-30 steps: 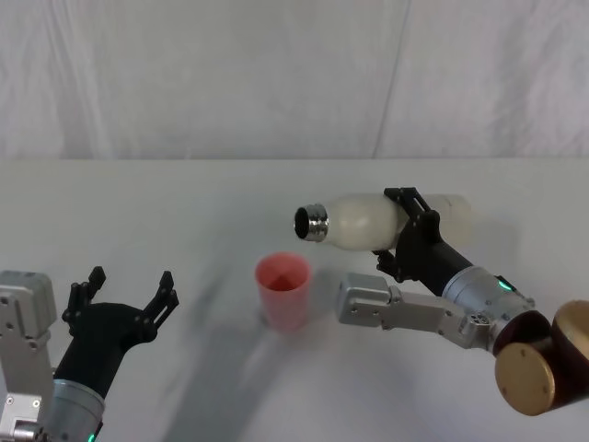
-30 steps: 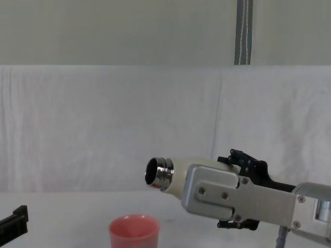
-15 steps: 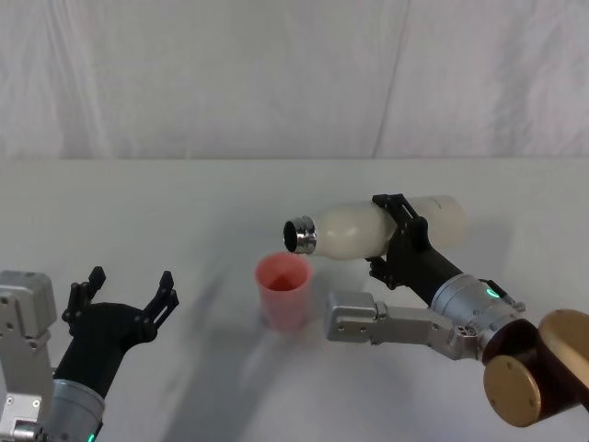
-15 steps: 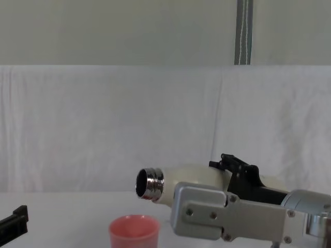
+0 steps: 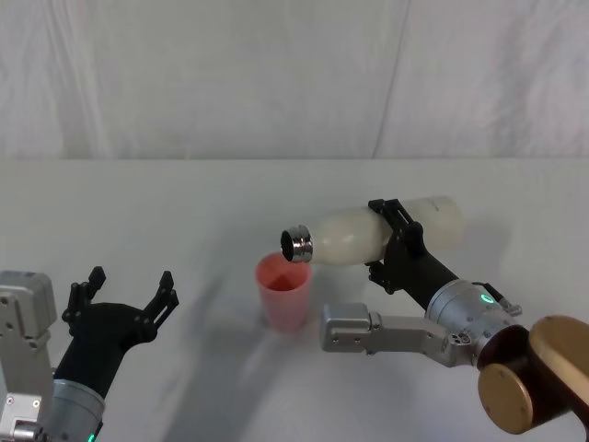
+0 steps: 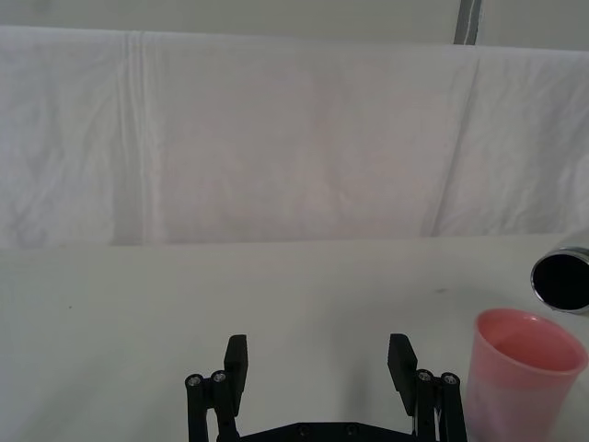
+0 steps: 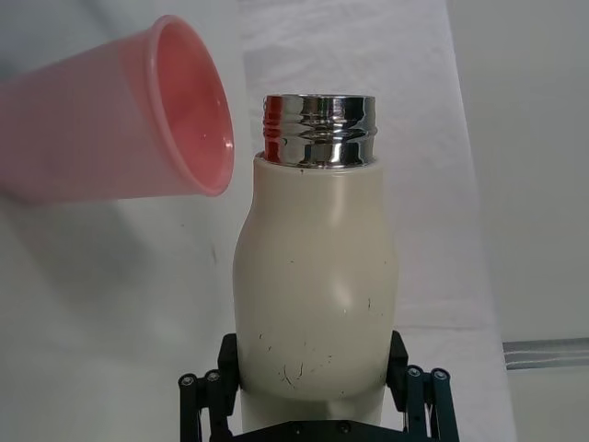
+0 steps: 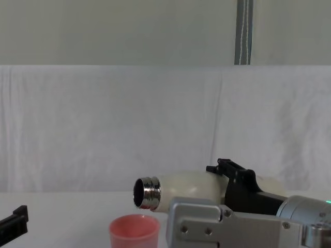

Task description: Grasp the thermos with one hand and pour water into the cup lid.

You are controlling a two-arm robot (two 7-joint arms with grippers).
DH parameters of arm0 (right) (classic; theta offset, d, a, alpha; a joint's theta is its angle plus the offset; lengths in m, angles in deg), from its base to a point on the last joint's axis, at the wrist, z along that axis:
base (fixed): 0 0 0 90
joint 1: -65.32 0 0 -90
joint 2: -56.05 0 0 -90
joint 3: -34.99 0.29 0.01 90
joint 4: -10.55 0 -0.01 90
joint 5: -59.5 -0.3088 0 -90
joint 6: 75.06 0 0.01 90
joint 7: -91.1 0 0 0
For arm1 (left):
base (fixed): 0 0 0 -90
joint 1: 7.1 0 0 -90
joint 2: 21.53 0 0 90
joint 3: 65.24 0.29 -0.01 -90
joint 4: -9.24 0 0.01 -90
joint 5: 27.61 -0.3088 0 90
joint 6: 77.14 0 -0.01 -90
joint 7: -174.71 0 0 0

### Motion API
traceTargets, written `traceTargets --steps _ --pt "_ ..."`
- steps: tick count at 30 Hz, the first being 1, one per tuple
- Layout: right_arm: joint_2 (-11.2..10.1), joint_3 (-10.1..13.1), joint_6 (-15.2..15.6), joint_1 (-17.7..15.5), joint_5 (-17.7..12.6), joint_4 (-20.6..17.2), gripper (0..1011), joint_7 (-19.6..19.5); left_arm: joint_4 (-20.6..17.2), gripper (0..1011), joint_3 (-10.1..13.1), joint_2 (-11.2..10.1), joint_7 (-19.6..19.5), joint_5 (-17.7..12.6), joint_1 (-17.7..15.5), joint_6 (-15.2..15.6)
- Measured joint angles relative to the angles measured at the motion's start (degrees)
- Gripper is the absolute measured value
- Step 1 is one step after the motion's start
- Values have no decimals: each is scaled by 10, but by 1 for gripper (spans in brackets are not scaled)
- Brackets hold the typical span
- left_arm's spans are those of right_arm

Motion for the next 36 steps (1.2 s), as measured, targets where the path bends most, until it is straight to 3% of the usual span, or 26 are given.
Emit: traceTargets --steps 10,36 --pt "-1 -8 9 6 23 6 950 -3 0 1001 0 0 0 0 0 0" --pt "-7 -15 4 20 46 18 950 -21 0 1001 0 0 0 0 0 0"
